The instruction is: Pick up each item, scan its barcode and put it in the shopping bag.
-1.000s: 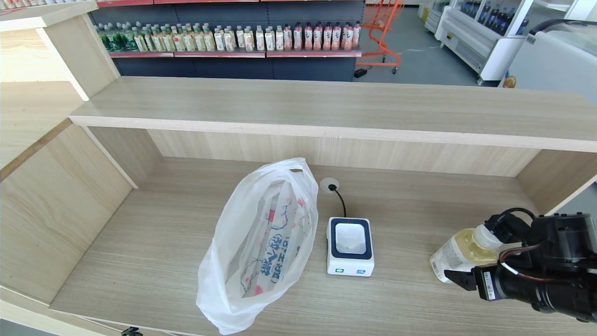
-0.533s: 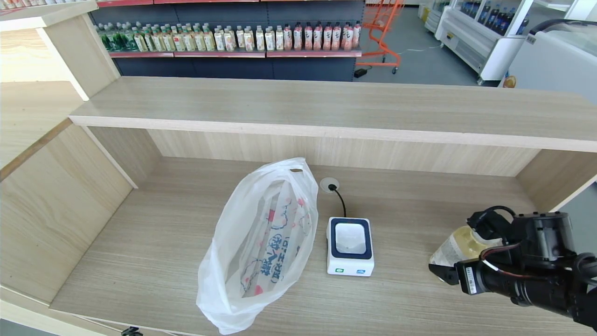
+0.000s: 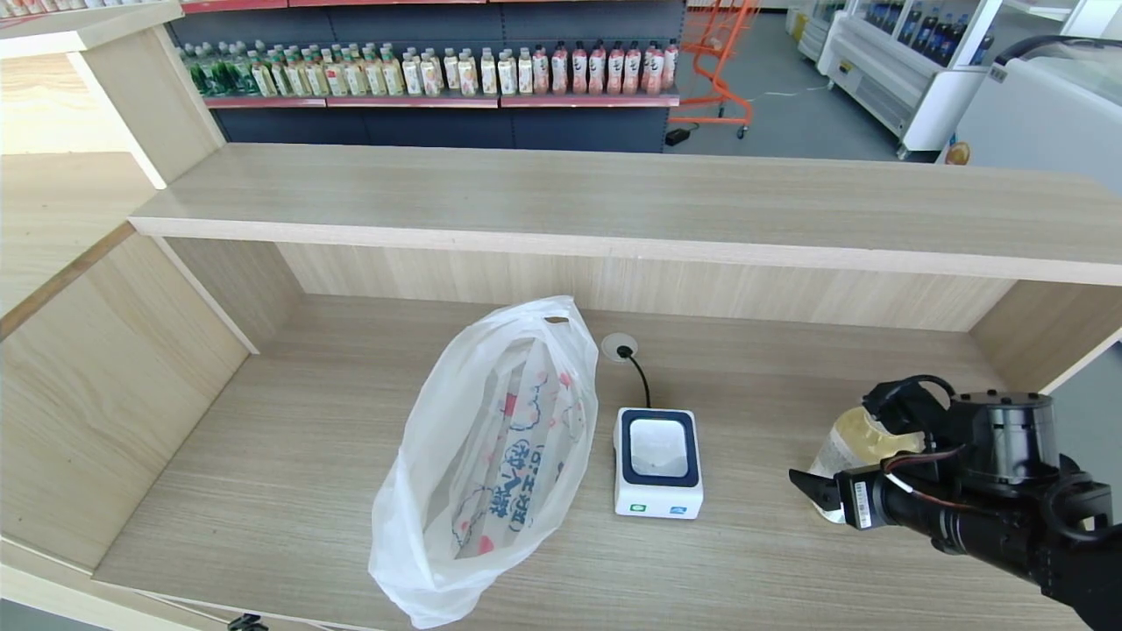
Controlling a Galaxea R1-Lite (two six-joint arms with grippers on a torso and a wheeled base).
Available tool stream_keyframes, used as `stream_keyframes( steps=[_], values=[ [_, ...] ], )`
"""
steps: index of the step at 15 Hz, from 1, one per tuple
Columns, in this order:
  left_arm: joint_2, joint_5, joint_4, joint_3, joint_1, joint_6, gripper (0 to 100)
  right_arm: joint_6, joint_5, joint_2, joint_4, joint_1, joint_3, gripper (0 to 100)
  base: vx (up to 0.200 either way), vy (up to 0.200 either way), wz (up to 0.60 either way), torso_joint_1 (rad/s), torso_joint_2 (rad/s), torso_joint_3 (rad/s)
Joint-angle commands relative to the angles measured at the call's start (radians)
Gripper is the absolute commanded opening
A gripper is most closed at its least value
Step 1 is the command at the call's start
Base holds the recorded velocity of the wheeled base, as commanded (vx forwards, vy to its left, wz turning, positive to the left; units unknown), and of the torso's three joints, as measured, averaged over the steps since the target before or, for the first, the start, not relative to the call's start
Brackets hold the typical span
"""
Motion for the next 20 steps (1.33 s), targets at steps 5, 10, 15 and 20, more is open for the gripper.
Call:
stream_keyframes(
  steps=[5, 10, 15, 20],
  values=[
    [0.000, 0.000, 0.000, 0.000, 0.000, 0.000, 100, 0.000, -0.015, 0.008, -0.103, 0.004, 0.007, 100, 0.000, 0.000, 0.00, 0.000, 0.00, 0.000],
    [0.000, 0.000, 0.000, 0.000, 0.000, 0.000, 100, -0.008, -0.018, 0.016, -0.122, 0.004, 0.009, 0, 0.000, 0.000, 0.00, 0.000, 0.00, 0.000],
    [0.000, 0.000, 0.000, 0.000, 0.000, 0.000, 100, -0.067, -0.018, 0.020, -0.160, 0.009, 0.006, 0, 0.000, 0.000, 0.00, 0.000, 0.00, 0.000],
    [0.000, 0.000, 0.000, 0.000, 0.000, 0.000, 100, -0.054, 0.041, -0.066, -0.192, 0.026, -0.007, 0, 0.000, 0.000, 0.00, 0.000, 0.00, 0.000]
  ],
)
